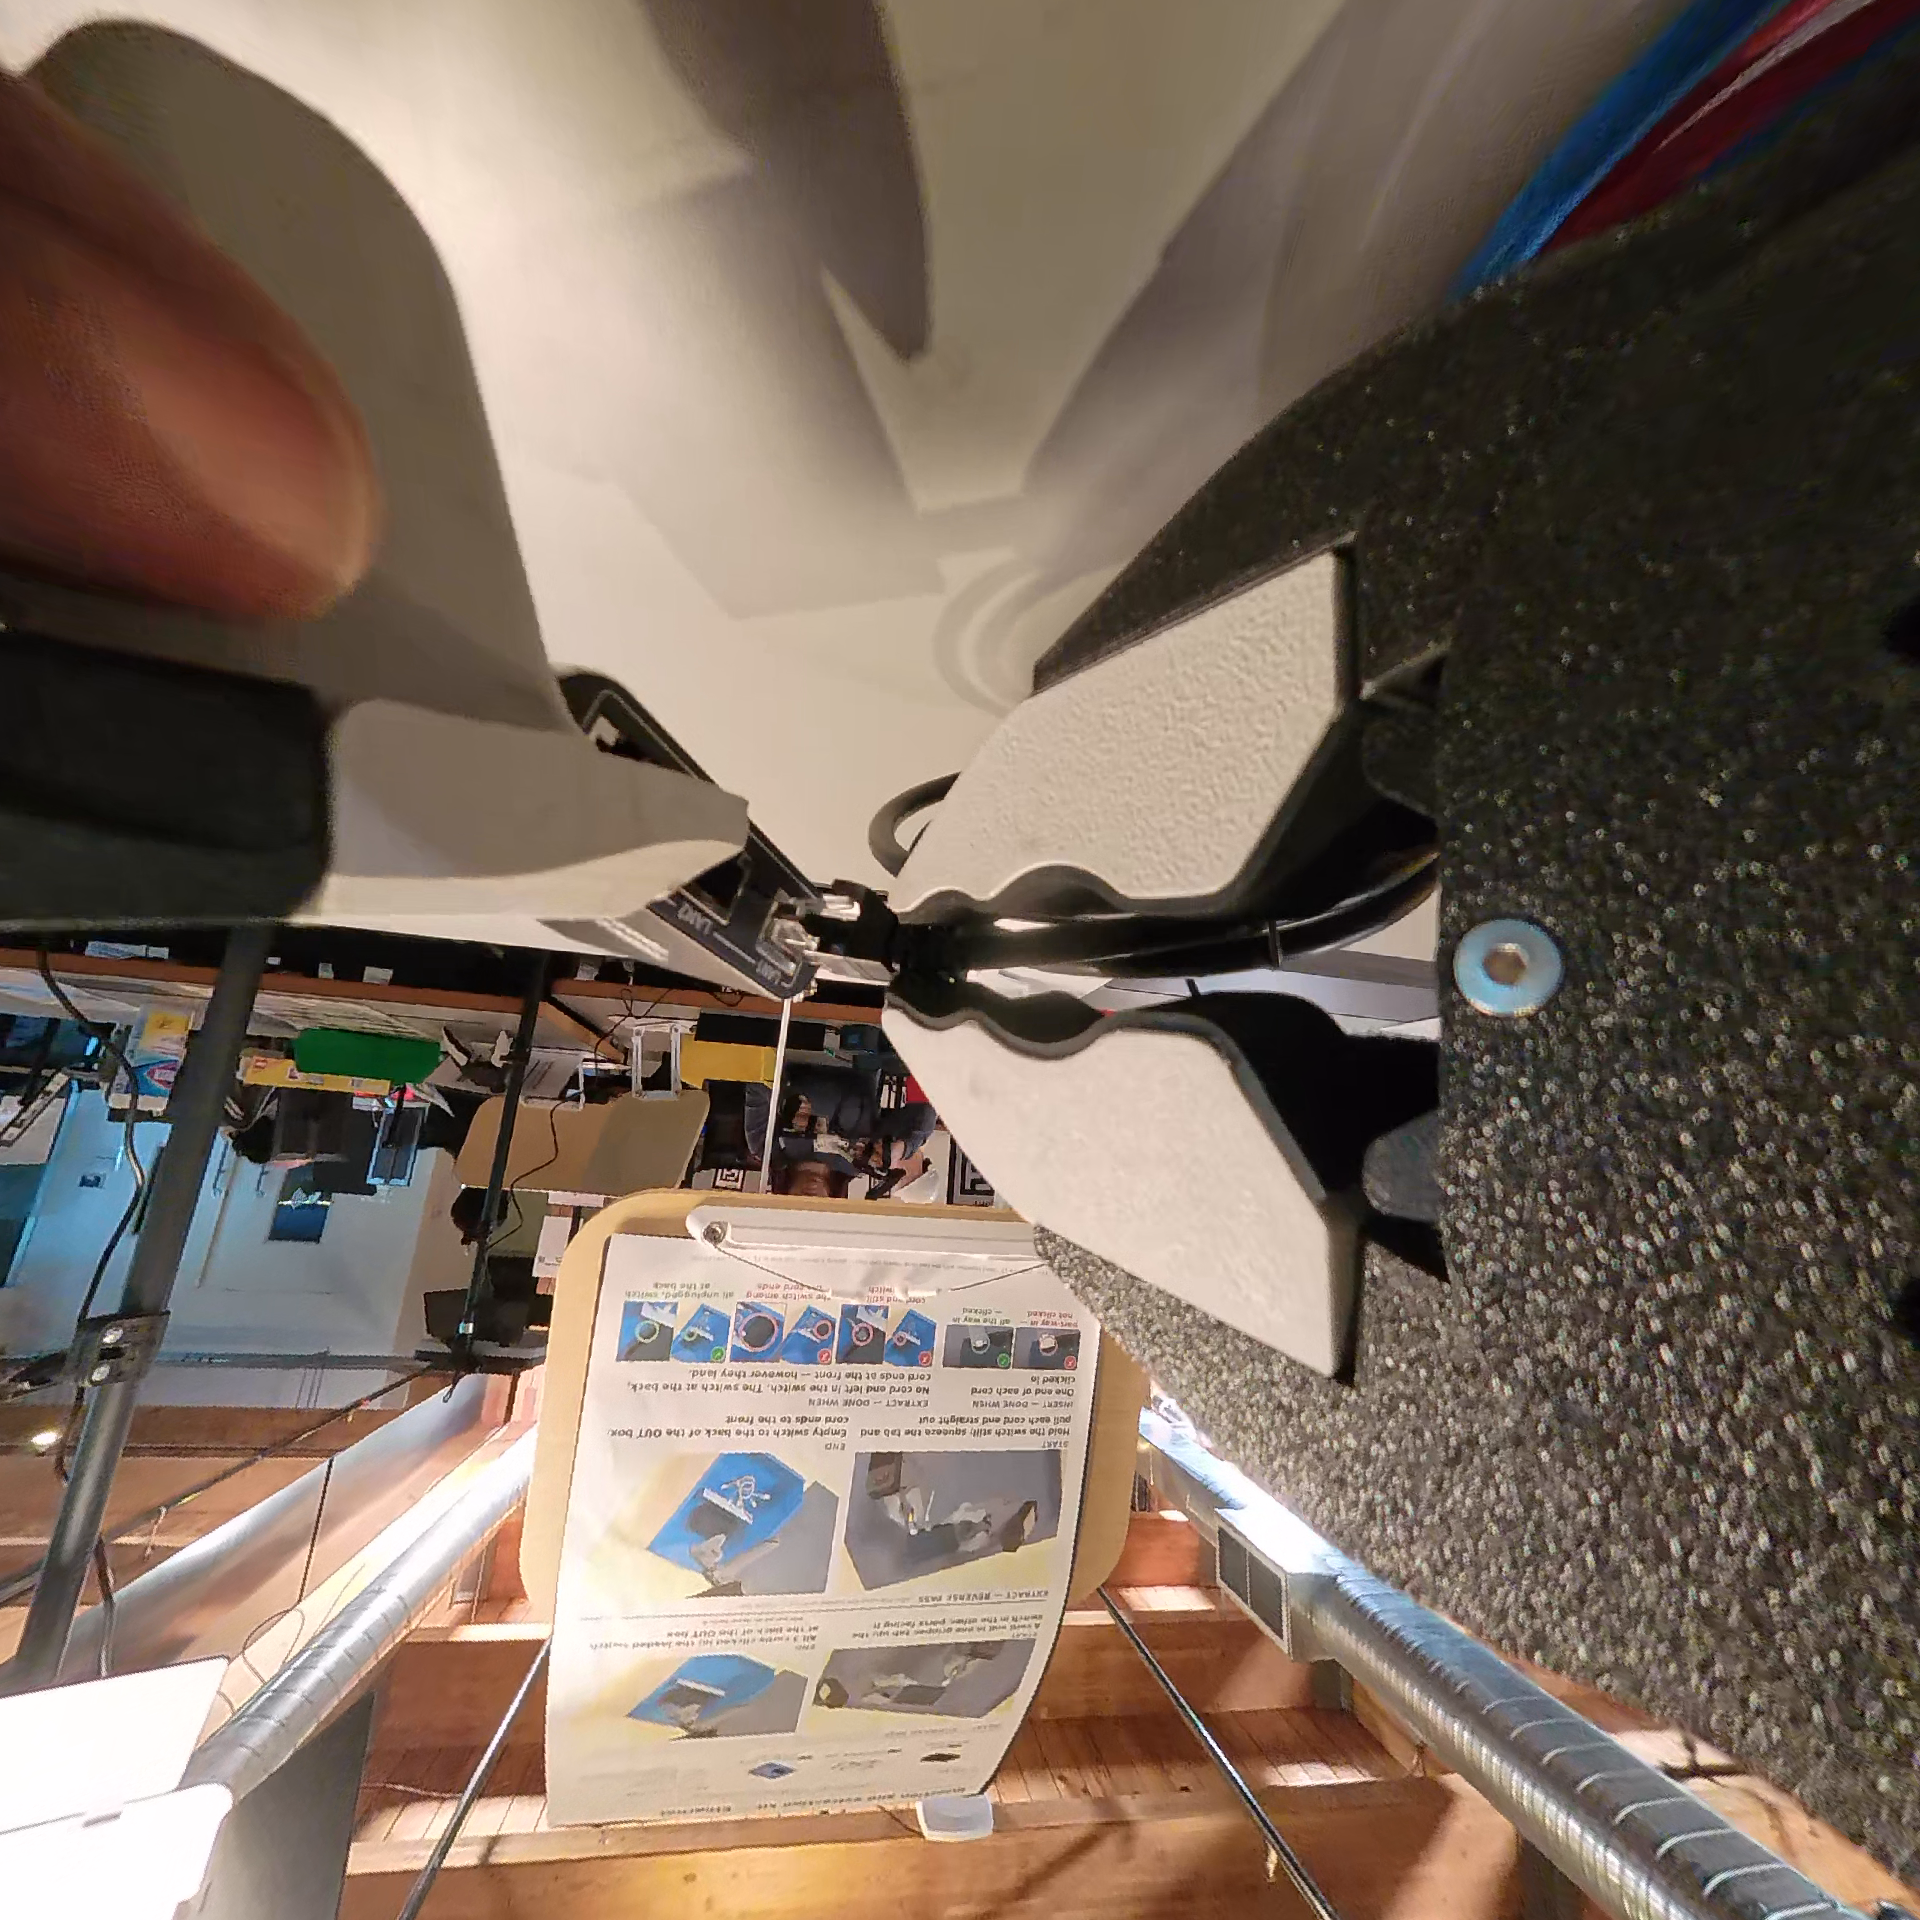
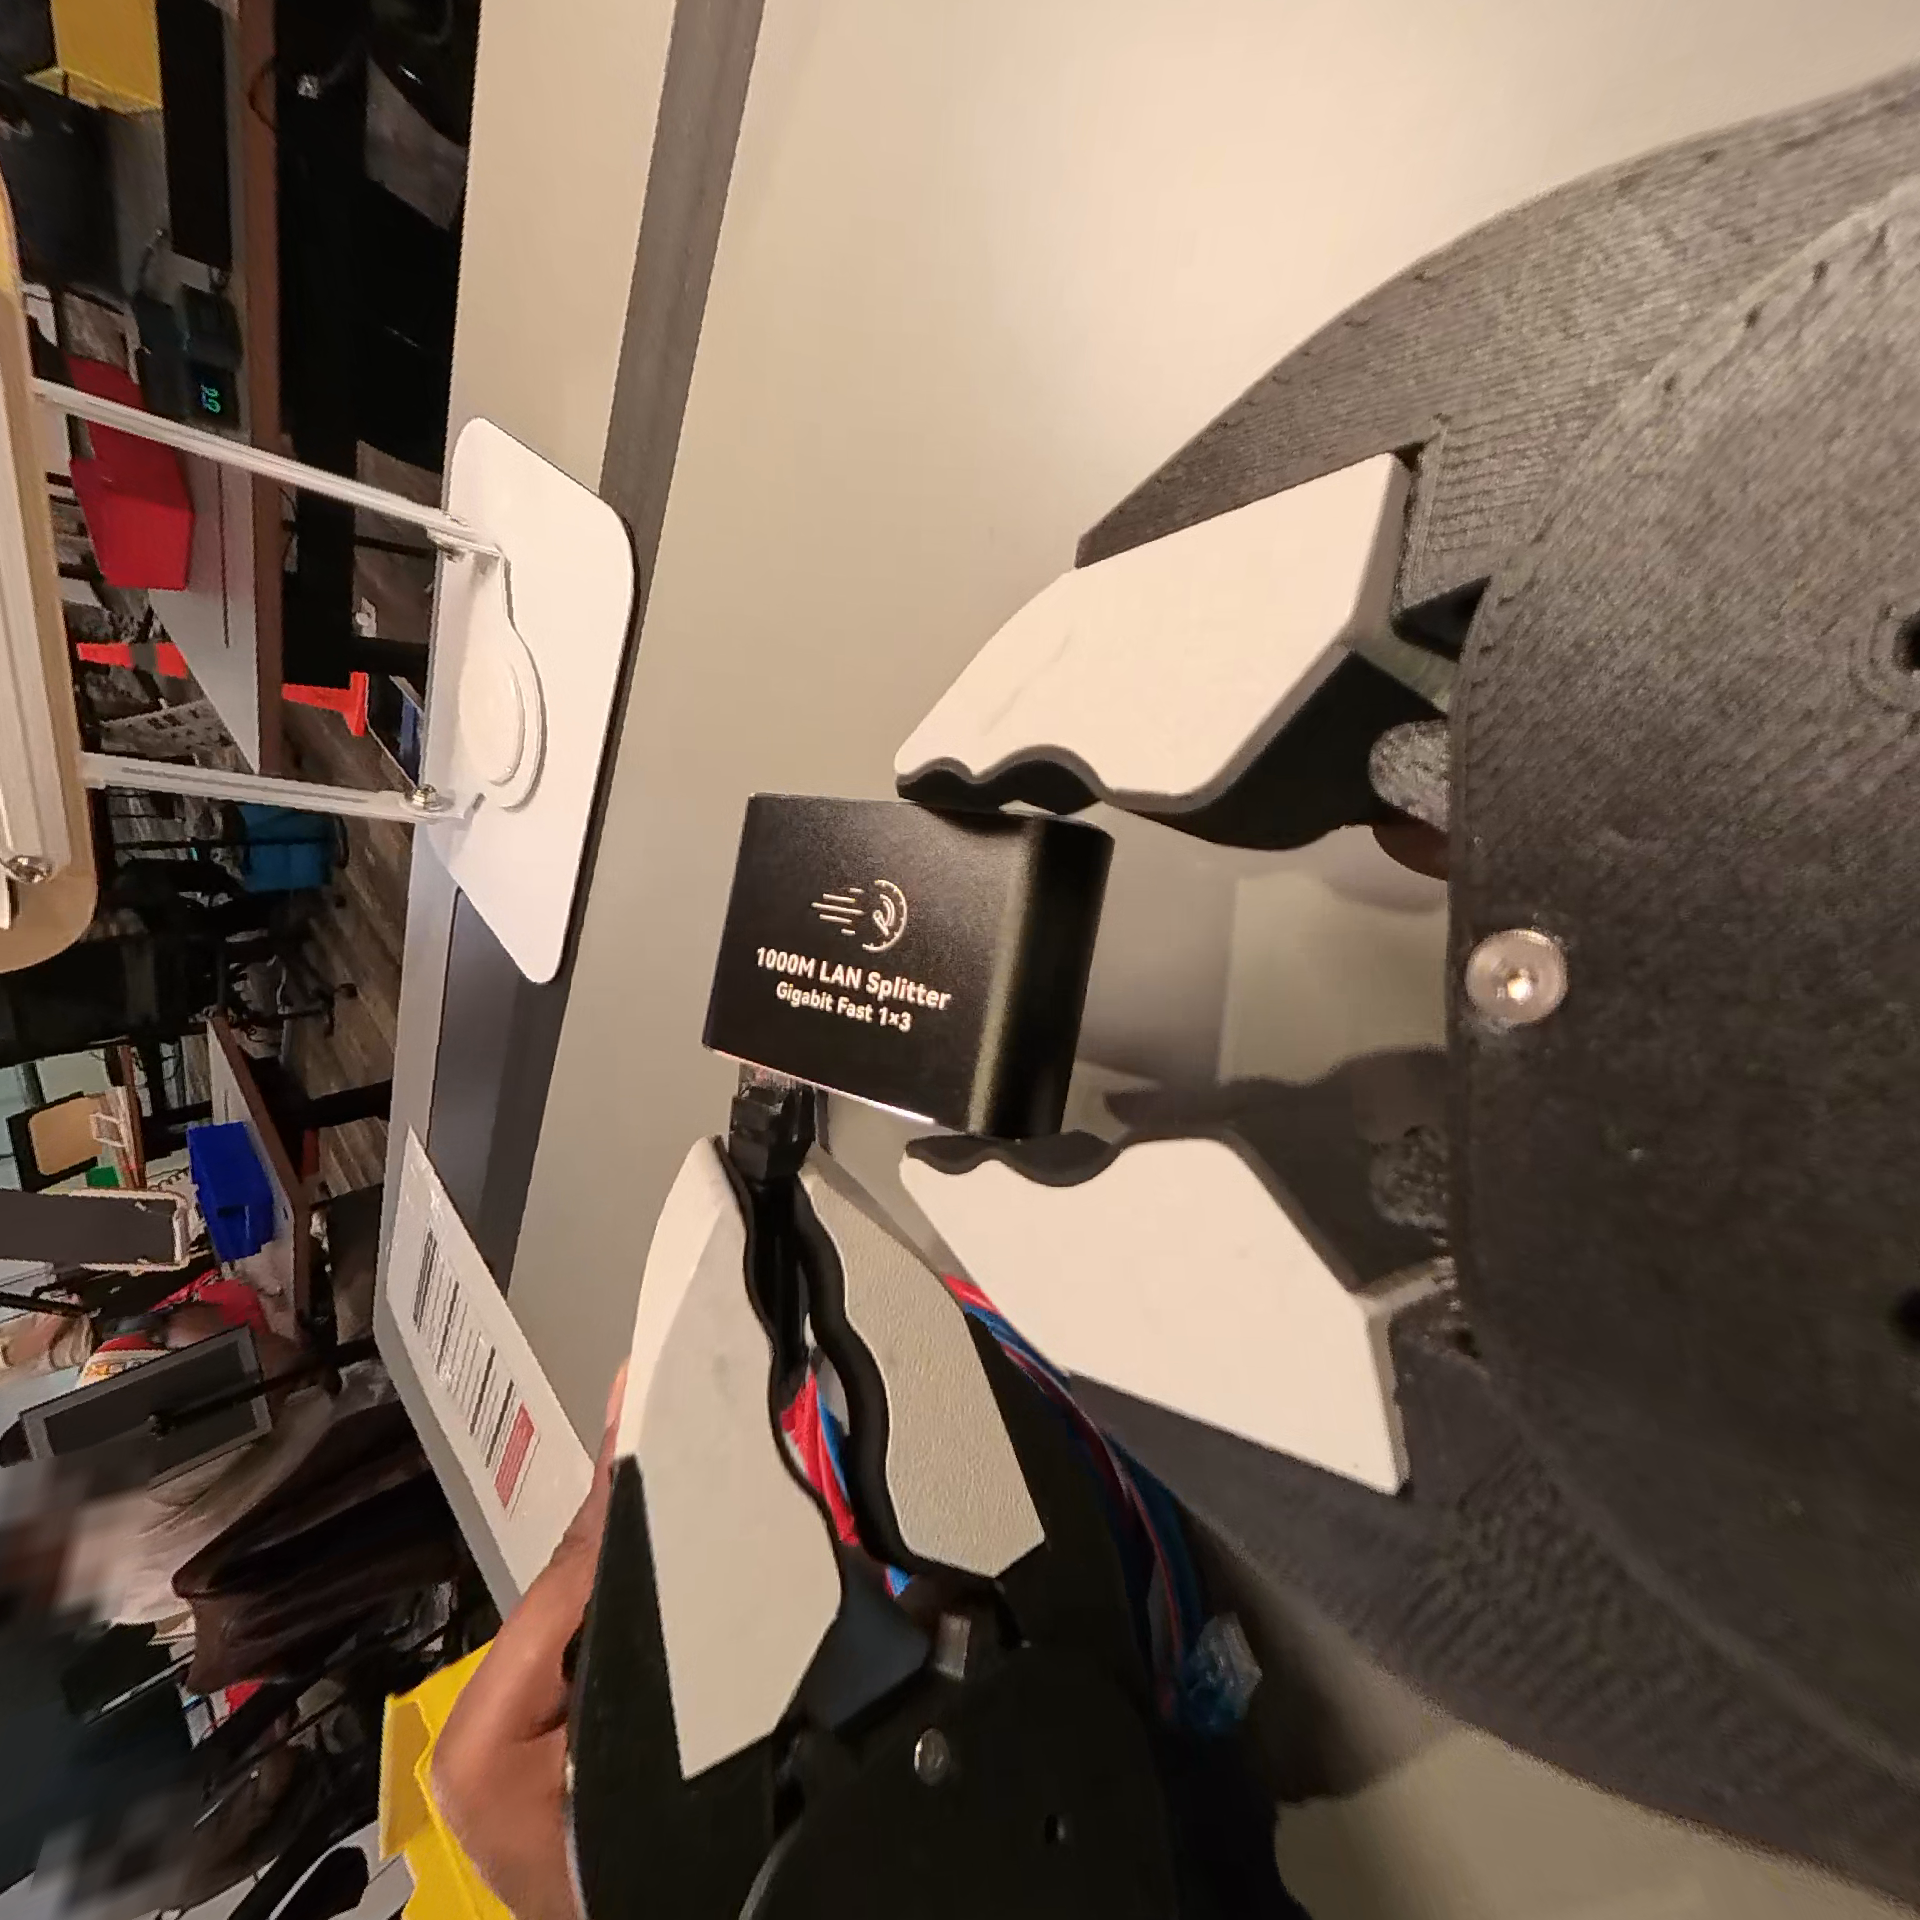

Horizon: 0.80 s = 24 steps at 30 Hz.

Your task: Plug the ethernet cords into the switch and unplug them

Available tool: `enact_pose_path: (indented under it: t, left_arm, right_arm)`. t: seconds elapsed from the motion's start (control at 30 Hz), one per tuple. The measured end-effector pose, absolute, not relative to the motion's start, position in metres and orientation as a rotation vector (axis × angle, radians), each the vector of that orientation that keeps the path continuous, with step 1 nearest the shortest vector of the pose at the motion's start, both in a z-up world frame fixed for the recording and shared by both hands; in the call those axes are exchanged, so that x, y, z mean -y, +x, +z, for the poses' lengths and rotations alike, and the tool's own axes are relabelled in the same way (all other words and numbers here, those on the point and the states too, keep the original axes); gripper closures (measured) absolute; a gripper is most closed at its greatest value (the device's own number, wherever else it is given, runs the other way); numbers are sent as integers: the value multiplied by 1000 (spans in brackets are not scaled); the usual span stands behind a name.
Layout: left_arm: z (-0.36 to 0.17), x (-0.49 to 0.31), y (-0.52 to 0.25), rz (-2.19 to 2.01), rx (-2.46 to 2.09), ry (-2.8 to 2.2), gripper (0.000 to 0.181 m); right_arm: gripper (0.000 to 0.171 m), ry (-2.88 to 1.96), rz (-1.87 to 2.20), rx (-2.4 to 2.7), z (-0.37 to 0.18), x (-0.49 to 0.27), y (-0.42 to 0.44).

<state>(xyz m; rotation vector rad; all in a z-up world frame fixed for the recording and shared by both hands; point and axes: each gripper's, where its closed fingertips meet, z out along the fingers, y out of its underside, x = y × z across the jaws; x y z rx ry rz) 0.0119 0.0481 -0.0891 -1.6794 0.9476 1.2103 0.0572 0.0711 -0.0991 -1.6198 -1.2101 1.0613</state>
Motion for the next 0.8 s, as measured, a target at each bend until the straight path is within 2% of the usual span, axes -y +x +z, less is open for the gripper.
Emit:
enact_pose_path:
  t: [0.53, 0.8]
  left_arm:
    - [-90, -49, 10, 1158, -944, -1690, 171]
    - [-52, -44, -34, 1062, -679, -1690, 171]
  right_arm:
    - [109, -1513, 1021, 1279, -91, -66, 55]
    - [103, -1394, 1154, 1241, -69, -56, 56]
